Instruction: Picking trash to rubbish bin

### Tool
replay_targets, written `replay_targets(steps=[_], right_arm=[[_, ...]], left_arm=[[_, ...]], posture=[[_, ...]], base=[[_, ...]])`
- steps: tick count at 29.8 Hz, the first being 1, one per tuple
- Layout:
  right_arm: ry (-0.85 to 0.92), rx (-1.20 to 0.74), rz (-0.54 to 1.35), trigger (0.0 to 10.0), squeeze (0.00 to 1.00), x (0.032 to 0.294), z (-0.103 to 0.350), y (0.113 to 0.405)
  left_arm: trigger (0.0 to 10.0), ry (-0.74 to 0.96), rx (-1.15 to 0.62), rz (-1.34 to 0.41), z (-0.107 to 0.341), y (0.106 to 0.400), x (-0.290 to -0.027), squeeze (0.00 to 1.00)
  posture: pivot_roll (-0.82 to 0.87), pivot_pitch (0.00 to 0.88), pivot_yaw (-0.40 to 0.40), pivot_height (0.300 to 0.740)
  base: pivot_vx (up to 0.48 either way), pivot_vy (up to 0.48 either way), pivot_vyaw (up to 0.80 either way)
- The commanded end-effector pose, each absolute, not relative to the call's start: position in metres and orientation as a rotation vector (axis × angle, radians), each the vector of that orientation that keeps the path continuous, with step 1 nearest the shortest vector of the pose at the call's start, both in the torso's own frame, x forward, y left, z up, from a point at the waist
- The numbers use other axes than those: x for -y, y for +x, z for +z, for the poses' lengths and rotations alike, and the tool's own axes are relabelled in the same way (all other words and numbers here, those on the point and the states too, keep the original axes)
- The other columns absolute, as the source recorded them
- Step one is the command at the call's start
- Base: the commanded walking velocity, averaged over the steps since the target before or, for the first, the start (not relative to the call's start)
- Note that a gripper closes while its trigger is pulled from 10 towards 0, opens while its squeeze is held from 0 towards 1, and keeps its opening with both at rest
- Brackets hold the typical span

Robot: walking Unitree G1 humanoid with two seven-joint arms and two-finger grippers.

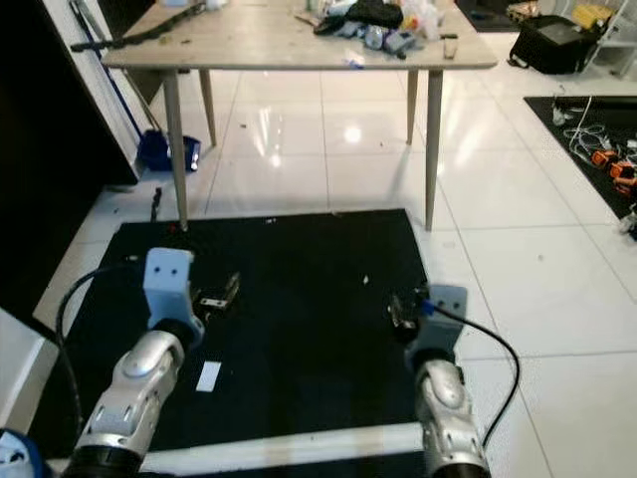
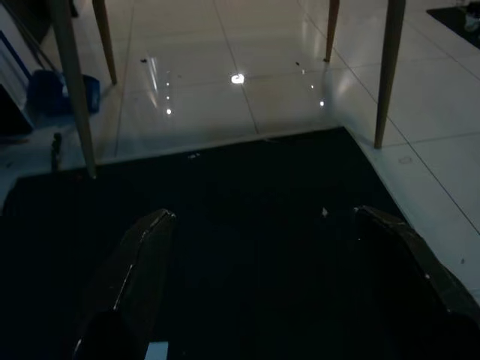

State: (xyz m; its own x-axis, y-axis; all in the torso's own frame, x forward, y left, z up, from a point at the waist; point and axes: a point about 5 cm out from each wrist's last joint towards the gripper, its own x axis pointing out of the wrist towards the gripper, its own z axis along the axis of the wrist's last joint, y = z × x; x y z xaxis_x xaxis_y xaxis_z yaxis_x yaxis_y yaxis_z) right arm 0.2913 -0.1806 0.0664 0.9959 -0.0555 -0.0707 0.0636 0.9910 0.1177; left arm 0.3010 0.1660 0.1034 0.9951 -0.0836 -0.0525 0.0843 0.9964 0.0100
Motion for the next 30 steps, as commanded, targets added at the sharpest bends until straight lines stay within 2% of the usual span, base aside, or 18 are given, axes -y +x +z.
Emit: replay_targets(steps=[1, 30], right_arm=[[0.136, -0.094, -0.053, 10.0, 0.0, 0.1747, 0.059, 0.2879], [0.13, -0.084, -0.018, 10.0, 0.0, 0.1705, 0.0624, 0.2917]], left_arm=[[10.0, 0.019, -0.068, -0.071, 0.0998, 0.2991, -0.1709, 0.0], [10.0, 0.01, -0.057, -0.067, 0.1023, 0.3022, -0.167, 0.0]], posture=[[0.02, 0.134, 0.04, 0.74], [0.02, 0.137, 0.031, 0.74]], base=[[0.27, 0.0, 0.0], [0.269, 0.0, 0.0]])
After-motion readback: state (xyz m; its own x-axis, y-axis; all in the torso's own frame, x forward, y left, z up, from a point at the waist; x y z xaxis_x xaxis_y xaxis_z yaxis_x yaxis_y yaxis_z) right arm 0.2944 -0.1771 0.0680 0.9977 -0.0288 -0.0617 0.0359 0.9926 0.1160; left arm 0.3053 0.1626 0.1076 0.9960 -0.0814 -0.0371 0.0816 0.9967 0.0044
